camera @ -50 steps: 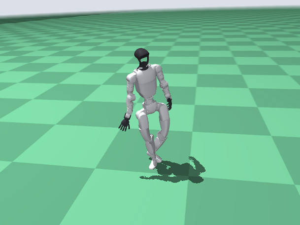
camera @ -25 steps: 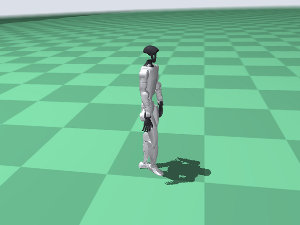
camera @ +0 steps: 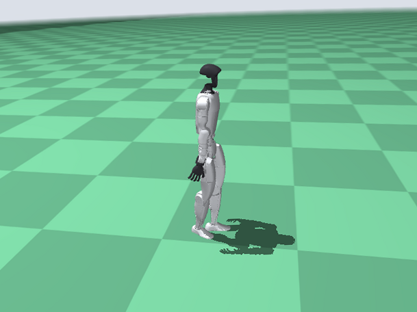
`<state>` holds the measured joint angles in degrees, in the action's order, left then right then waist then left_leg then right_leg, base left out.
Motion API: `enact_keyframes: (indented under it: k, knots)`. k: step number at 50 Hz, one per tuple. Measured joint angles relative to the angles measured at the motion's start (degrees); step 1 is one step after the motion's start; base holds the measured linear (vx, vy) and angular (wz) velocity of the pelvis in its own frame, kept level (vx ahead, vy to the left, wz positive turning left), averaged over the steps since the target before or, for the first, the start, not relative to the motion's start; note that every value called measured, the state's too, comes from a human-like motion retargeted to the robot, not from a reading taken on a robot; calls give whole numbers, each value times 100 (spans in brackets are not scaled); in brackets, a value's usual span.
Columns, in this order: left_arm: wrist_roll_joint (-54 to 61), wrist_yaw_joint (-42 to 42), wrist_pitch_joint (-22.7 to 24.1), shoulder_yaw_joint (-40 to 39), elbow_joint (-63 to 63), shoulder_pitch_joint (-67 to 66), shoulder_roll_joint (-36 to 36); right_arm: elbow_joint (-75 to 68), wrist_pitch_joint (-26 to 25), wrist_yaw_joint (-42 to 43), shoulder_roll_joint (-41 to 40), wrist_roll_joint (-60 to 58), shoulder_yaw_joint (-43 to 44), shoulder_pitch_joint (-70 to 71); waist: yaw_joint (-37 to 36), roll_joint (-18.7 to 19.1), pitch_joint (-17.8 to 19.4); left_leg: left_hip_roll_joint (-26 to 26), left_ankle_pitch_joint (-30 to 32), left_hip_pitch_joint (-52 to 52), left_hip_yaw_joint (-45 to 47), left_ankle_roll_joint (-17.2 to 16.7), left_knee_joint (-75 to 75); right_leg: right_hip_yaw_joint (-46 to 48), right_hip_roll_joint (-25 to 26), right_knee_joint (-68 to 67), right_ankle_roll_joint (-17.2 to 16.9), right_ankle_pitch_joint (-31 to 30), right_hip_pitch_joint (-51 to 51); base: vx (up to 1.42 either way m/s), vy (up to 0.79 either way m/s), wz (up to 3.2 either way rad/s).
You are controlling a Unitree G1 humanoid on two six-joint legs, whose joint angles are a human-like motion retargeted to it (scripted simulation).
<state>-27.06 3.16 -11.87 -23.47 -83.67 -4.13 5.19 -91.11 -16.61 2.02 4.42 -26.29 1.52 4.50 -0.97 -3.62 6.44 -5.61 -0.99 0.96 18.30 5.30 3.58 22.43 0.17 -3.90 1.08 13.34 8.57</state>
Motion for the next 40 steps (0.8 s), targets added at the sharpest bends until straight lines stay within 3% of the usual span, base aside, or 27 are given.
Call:
enact_keyframes:
  k: [7,12,15,20,25,27,30,33,38,40]
  knots:
    - [-1309,675,-33,877,162,-65,83,252,242,-232,-25,52,79,241,-2,-229,-96,6,-264,1086,455,606,1719,295,-315,335,-1,56,13,-8,-13,31]
    - [-1050,589,159,768,206,-61,-93,429,318,-338,-145,317,228,488,-206,-358,-86,-12,-469,1647,855,915,2724,420,-499,389,-58,71,20,0,-3,11]
    - [-401,523,140,345,111,-37,-240,633,408,-360,-230,369,174,628,-263,-342,-69,-42,-383,1882,857,852,2969,445,-474,356,-75,136,44,11,-3,4]
    - [-24,473,67,292,-36,-33,-213,923,512,-450,-332,236,7,837,-286,-309,-64,-249,-304,2055,594,735,2710,494,-352,354,-111,288,179,18,-3,13]
    - [-309,538,123,410,-80,-78,-143,1000,519,-578,-404,176,-116,939,-265,-124,-75,-504,-252,1847,-363,212,1835,558,-30,374,-201,479,451,36,2,0]
    - [-133,583,116,270,-137,-83,-176,968,495,-621,-394,131,-171,909,-268,-48,-92,-516,37,1620,-632,115,1415,549,71,342,-286,552,601,51,5,-14]
    - [356,615,58,11,-315,-54,-242,848,472,-656,-320,-29,-265,775,-182,-180,-261,-572,-4,1578,-111,838,1608,564,-97,247,-513,590,754,53,6,-16]
    - [701,488,-74,-72,-469,95,-209,686,379,-483,-267,-100,-349,511,-264,-182,-297,-498,-225,1398,-159,926,1608,587,-225,-196,-785,343,781,56,5,-60]
    - [152,112,-183,390,-159,430,-208,82,-142,-136,4,-213,-201,299,-302,268,-220,-95,-372,664,-322,925,1046,229,-238,-2366,-881,-1155,-6,48,7,-42]
    - [-469,-138,-254,756,215,480,-127,-80,-201,-160,113,-360,-163,197,-131,475,-168,34,-380,394,-526,893,835,-8,-211,-3725,-895,-1001,-716,46,6,-11]
